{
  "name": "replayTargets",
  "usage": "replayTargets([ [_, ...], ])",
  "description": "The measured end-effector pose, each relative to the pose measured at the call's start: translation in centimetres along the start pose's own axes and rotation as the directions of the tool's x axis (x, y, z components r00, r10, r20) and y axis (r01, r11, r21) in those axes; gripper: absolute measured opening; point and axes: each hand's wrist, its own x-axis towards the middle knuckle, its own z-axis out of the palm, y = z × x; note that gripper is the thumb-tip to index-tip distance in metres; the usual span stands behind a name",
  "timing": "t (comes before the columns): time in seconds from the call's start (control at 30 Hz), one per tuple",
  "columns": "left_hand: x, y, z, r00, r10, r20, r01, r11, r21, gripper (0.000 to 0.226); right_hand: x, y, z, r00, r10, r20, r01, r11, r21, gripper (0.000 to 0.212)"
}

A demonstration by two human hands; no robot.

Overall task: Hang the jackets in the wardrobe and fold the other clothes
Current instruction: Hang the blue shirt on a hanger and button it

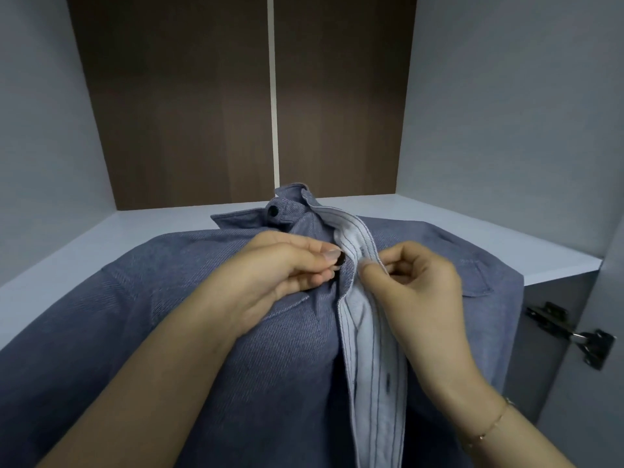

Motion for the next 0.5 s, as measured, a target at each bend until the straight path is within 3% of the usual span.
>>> replayTargets([
  [0.23,-0.2,-0.5,0.3,0.995,0.102,-0.001,-0.102,0.994,0.029,0.009,-1.9,-0.1,1.0,0.965,-0.254,-0.068,0.254,0.967,-0.015,0.008],
  [0.4,-0.1,-0.4,0.4,0.997,0.074,-0.013,-0.074,0.997,-0.022,0.011,-1.7,0.1,1.0,0.987,-0.156,-0.021,0.158,0.981,0.109,0.007],
  [0.5,0.0,-0.4,0.3,0.998,0.066,-0.007,-0.066,0.997,-0.043,0.011,-1.9,-0.1,0.6,0.981,-0.178,0.073,0.168,0.978,0.123,0.011],
])
